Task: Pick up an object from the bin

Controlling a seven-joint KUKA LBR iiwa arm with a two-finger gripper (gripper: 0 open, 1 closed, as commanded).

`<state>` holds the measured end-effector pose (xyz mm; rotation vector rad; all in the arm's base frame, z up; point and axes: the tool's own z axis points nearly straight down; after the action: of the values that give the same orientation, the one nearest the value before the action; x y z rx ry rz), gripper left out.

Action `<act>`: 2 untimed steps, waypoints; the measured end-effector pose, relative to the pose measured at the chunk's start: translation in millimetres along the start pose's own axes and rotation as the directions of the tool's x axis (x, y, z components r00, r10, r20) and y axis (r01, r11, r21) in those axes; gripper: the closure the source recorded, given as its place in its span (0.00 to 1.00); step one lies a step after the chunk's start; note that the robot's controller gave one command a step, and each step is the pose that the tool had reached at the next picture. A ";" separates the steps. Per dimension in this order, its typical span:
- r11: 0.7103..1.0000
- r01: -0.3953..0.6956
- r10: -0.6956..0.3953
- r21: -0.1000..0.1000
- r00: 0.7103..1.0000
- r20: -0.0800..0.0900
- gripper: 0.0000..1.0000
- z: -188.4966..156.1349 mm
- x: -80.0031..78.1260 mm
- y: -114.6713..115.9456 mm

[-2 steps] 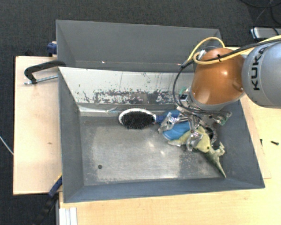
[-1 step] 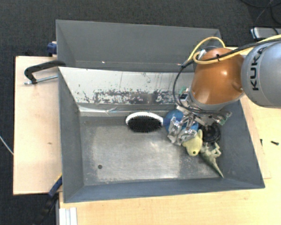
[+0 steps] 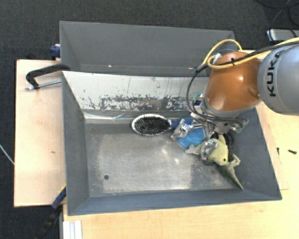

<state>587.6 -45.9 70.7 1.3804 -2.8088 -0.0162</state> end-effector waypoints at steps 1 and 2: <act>1.000 -0.002 0.002 -0.002 1.000 0.005 1.00 -1.3 -2.6 0.9; 1.000 -0.003 0.003 0.011 1.000 0.005 0.00 -1.6 0.2 -3.8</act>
Offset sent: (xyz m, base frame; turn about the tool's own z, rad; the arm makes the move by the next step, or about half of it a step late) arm 0.0000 0.0000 0.0000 0.0000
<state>590.5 -48.3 72.3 1.3808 -2.8189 -0.0044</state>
